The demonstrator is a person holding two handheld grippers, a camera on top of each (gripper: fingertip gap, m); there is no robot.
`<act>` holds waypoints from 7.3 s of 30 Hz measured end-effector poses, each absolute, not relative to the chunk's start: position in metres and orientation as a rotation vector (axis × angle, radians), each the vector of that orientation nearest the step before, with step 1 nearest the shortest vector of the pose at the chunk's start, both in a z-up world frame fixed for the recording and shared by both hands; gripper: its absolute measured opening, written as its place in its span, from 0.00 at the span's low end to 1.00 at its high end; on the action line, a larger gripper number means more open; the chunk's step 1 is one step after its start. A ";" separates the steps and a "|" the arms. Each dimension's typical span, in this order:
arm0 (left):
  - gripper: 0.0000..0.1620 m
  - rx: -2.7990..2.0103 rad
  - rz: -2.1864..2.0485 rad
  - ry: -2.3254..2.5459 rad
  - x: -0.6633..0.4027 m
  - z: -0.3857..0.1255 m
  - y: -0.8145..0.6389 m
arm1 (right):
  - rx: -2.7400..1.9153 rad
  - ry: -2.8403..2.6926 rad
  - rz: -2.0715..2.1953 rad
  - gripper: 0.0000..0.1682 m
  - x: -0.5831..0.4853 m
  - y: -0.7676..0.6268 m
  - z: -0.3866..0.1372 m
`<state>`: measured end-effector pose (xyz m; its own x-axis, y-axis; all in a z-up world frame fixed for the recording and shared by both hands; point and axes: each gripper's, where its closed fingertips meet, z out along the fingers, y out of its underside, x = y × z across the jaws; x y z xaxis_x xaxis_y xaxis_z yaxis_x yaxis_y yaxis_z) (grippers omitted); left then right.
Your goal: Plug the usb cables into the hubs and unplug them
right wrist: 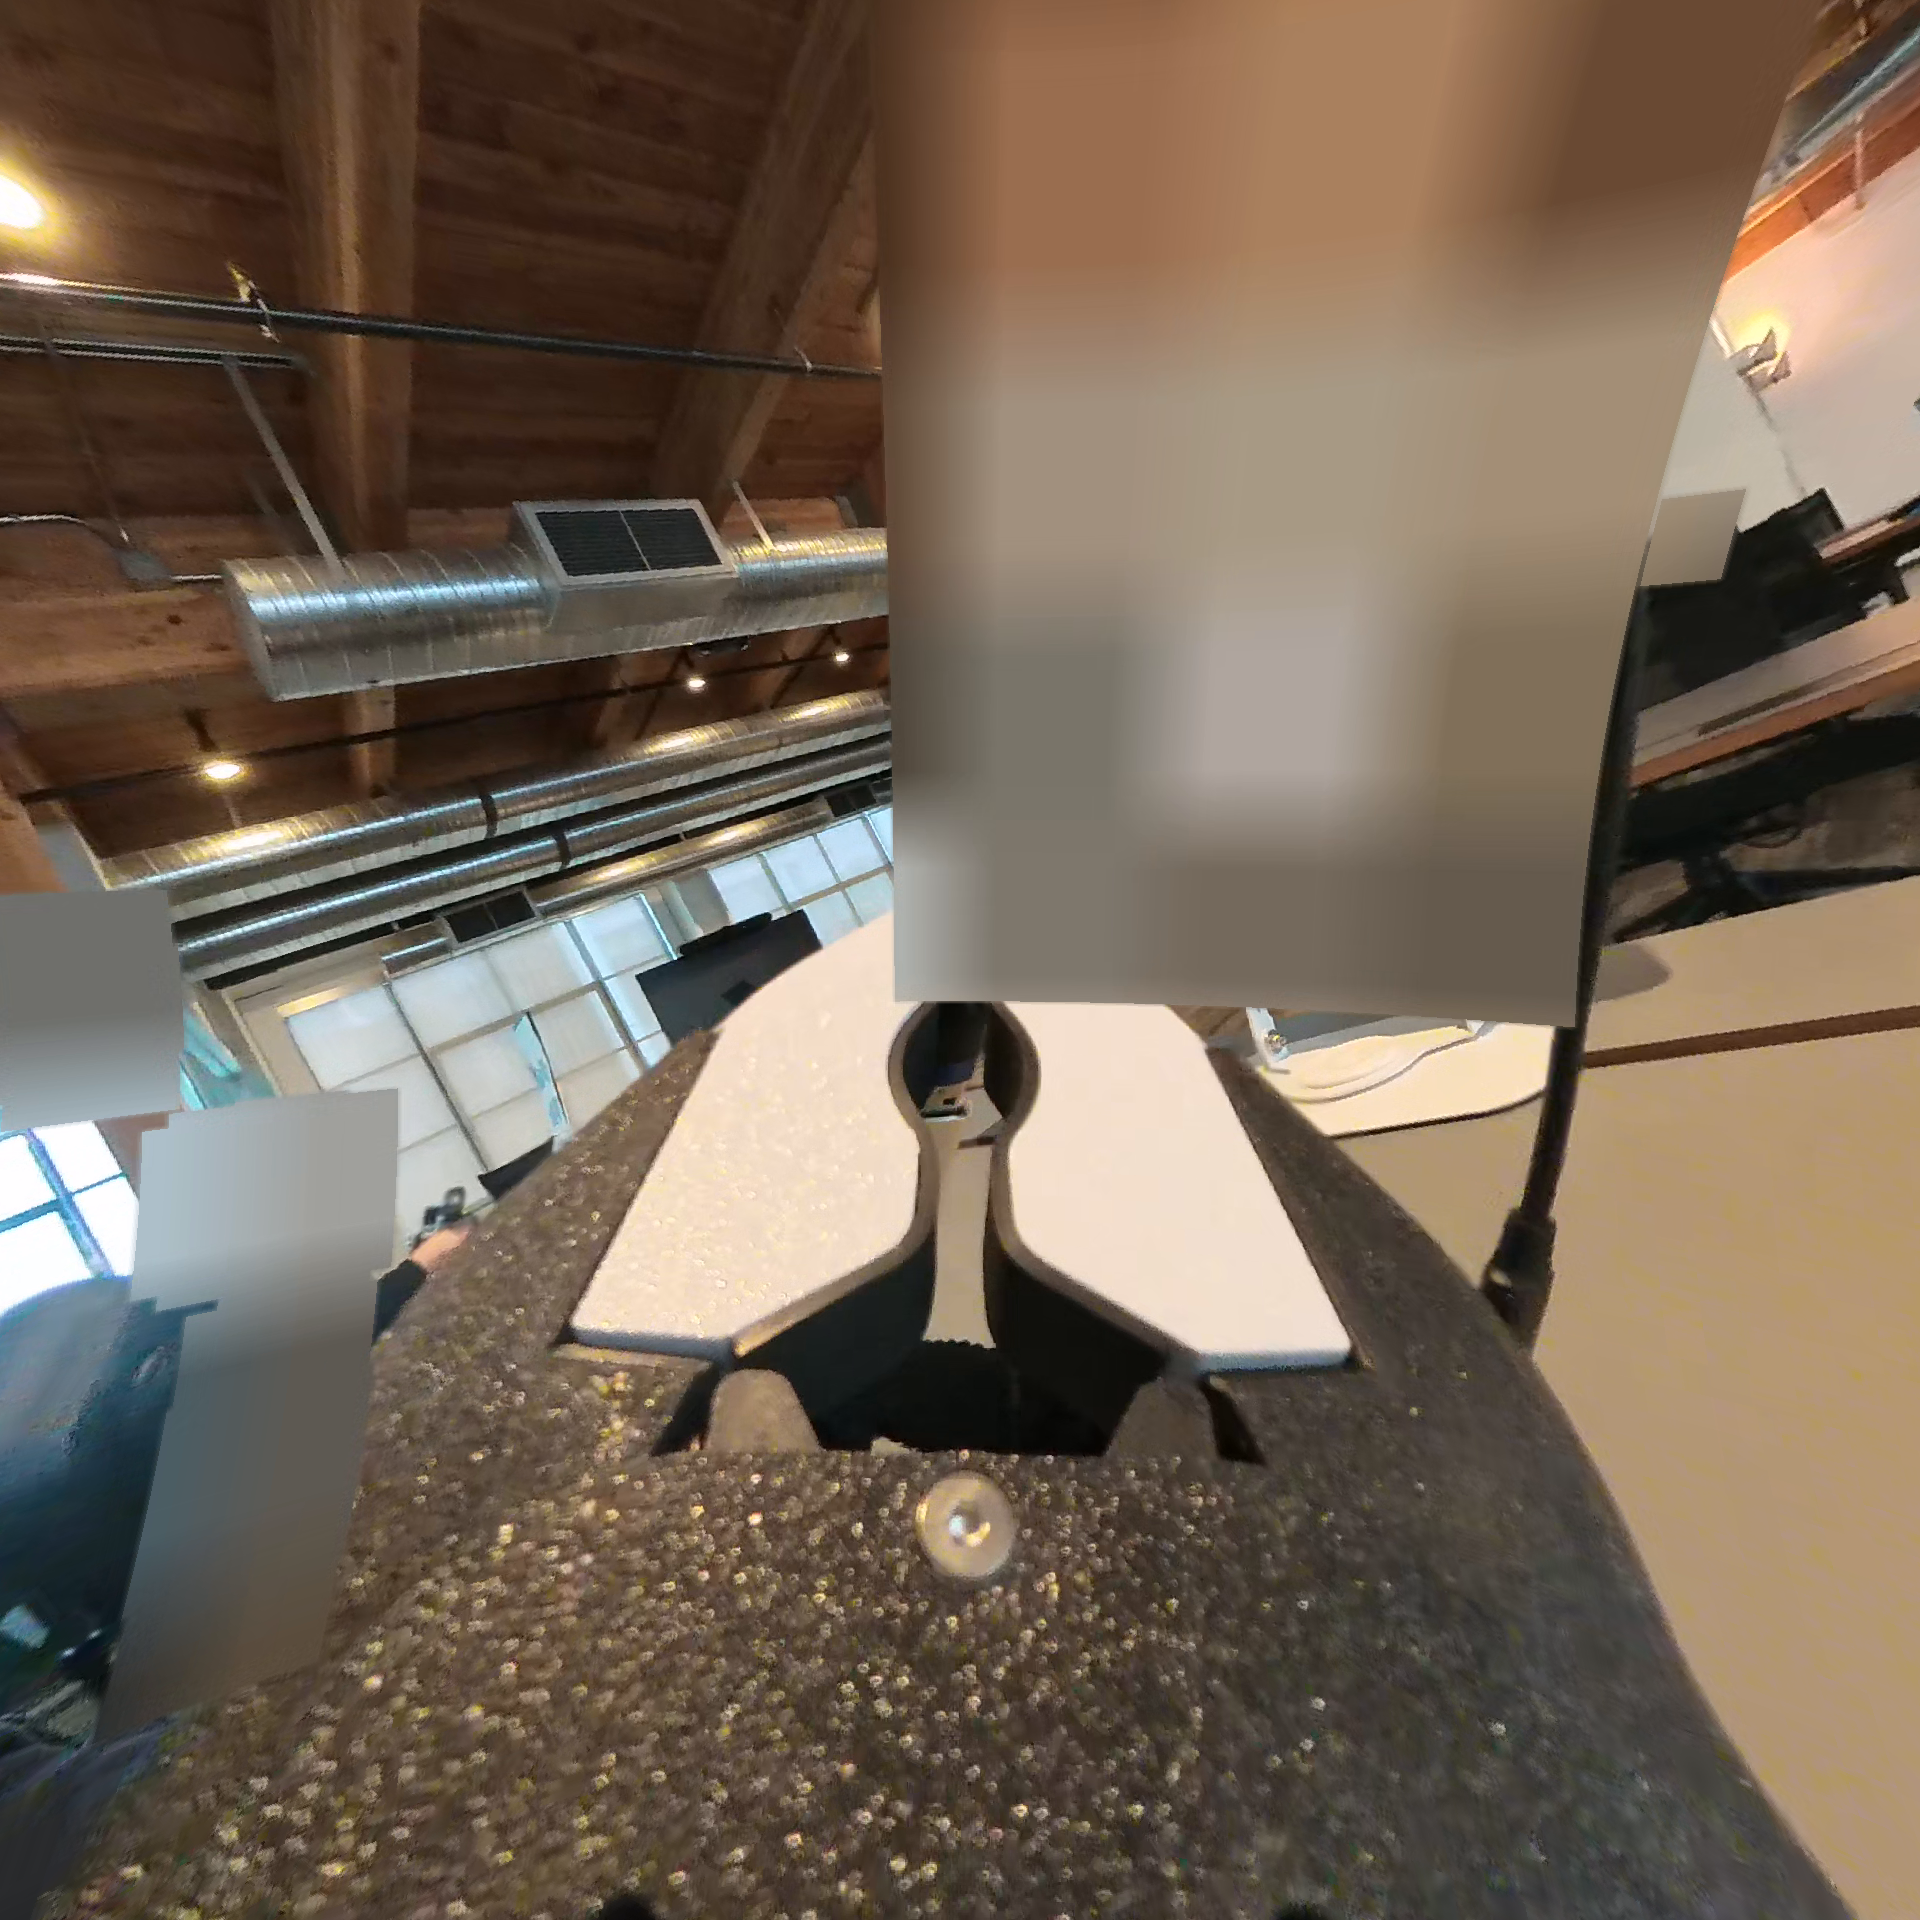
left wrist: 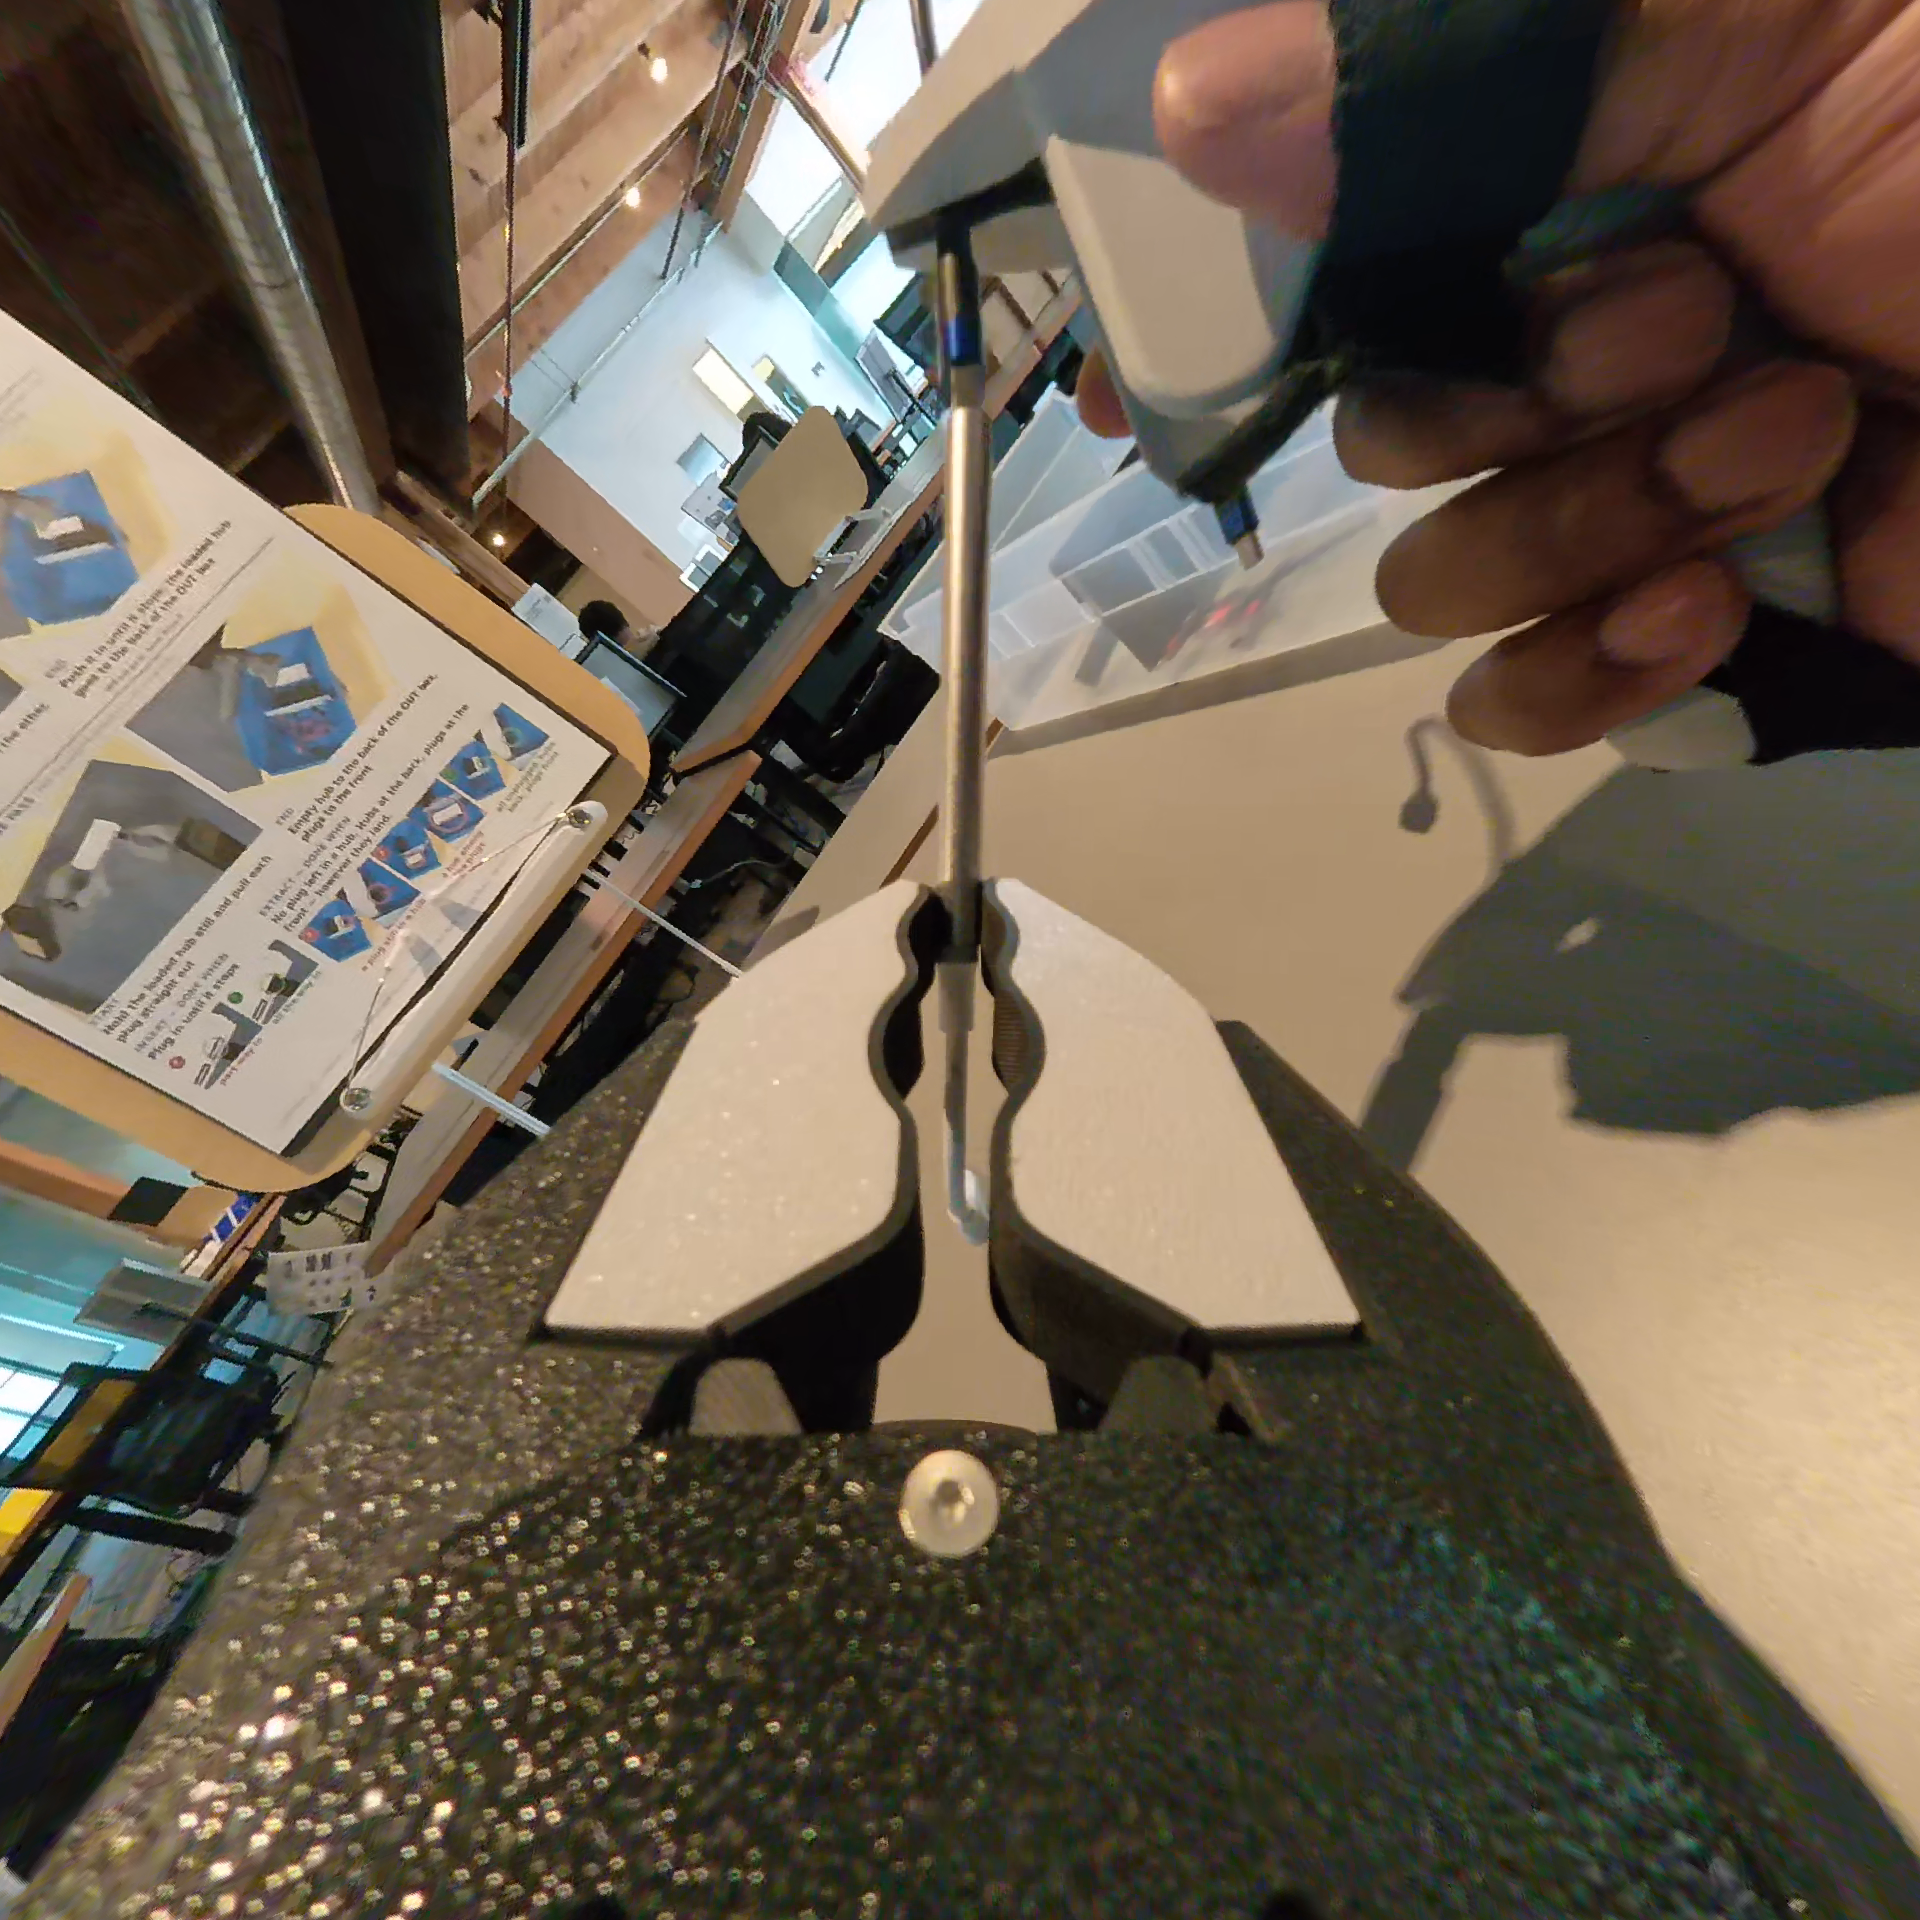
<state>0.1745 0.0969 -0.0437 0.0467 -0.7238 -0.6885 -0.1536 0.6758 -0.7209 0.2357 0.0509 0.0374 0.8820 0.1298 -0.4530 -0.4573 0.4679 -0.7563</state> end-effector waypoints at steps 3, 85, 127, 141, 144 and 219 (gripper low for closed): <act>0.05 -0.776 -0.504 1.503 0.175 -0.046 0.098 | -1.032 0.349 0.403 0.01 0.234 0.052 0.036; 0.05 -0.889 -0.790 1.425 0.174 -0.033 0.096 | -1.405 -0.038 0.150 0.21 0.164 0.085 0.004; 0.04 -0.851 -0.555 1.471 0.173 -0.041 0.102 | -1.270 0.034 0.188 0.04 0.186 0.067 0.028; 0.04 -0.790 -0.572 1.476 0.171 -0.039 0.097 | -1.260 0.126 0.456 0.04 0.194 0.068 0.025; 0.04 -0.771 -0.575 1.467 0.170 -0.036 0.094 | -1.253 0.167 0.538 0.04 0.199 0.068 0.022; 0.04 -0.559 -0.706 1.528 0.160 -0.027 0.074 | -1.423 -0.034 0.807 0.09 0.187 0.051 0.013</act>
<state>0.1602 0.0742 -0.0270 -0.0817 -0.7159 -0.6934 0.0636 0.6905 -0.7205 0.1867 0.0505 0.0131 0.7405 0.5113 -0.4362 -0.4730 -0.0646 -0.8787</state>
